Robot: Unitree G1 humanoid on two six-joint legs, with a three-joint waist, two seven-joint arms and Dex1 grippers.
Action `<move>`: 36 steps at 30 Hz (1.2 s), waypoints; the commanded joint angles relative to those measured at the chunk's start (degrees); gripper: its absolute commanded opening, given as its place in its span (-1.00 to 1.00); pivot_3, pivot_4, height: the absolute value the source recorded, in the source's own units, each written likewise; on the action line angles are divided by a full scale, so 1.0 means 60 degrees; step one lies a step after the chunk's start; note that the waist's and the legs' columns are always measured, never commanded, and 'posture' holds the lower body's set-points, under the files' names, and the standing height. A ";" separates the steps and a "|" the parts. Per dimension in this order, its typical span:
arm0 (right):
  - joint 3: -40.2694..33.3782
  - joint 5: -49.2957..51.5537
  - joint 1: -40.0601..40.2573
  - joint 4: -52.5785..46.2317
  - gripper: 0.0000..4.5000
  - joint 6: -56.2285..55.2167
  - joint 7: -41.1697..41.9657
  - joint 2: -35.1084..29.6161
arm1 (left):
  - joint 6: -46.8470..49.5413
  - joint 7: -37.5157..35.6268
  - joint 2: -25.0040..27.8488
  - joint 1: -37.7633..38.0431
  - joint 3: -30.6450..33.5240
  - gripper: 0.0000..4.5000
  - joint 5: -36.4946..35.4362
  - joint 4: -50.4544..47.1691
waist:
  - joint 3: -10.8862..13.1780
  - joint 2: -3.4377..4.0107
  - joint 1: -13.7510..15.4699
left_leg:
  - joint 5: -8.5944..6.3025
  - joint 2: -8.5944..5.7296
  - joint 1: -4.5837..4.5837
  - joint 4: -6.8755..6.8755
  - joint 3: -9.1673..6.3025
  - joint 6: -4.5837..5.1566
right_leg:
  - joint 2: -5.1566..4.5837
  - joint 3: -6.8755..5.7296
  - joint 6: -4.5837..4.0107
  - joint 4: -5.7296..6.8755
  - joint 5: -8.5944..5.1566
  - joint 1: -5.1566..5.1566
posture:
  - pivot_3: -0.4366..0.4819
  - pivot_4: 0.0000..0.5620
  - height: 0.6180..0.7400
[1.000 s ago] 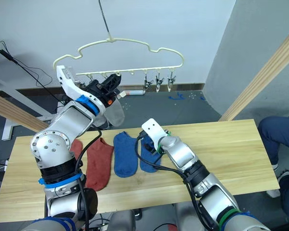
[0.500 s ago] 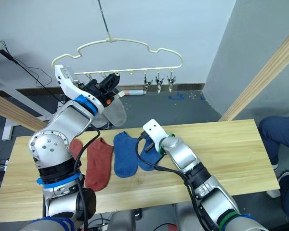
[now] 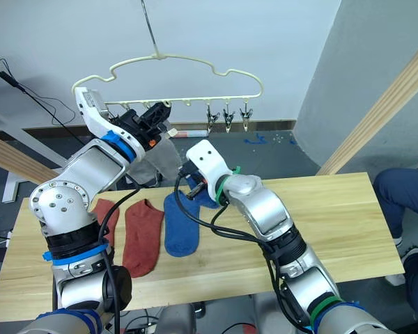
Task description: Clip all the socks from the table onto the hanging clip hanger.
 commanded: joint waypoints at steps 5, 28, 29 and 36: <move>-0.0120 0.0174 -0.0651 -0.0394 -0.99 -0.0016 -0.0002 0.0192 | -0.0038 -0.0011 0.0111 -0.0148 -0.0023 -0.93 -0.0198 -0.0121 | 0.0000 0.0000 -0.0009 | 0.0000 -0.0003 0.0000 0.0001 -0.0001 0.0000 | -0.0004 -0.0005 0.0000 0.0004 0.0000 0.0000 | -0.58 0.24 1.00; -0.0597 0.0431 -0.2220 0.0129 -0.99 -0.0322 0.0094 0.0245 | -0.0208 -0.0258 0.0146 0.0054 -0.0311 -0.93 0.0180 -0.0183 | -0.0001 0.0000 -0.0045 | 0.0000 0.0001 -0.0001 0.0002 0.0003 0.0001 | -0.0011 -0.0004 -0.0002 0.0010 0.0001 -0.0003 | -0.59 0.22 1.00; -0.0599 0.0429 -0.2233 0.0155 -0.99 -0.0338 0.0093 0.0256 | -0.0215 -0.0271 0.0151 0.0049 -0.0314 -0.93 0.0192 -0.0170 | -0.0001 0.0000 -0.0045 | 0.0000 0.0001 -0.0001 0.0002 0.0003 0.0001 | -0.0011 -0.0004 -0.0002 0.0010 0.0001 -0.0003 | -0.59 0.22 1.00; -0.0745 0.0460 -0.2406 0.0298 -0.99 -0.0396 0.0092 0.0418 | -0.0215 -0.0350 0.0164 0.0149 -0.0367 -0.93 0.0235 -0.0204 | -0.0001 0.0000 -0.0046 | 0.0000 0.0002 -0.0001 0.0002 0.0003 0.0001 | -0.0011 -0.0004 -0.0002 0.0011 0.0002 -0.0003 | -0.58 0.23 1.00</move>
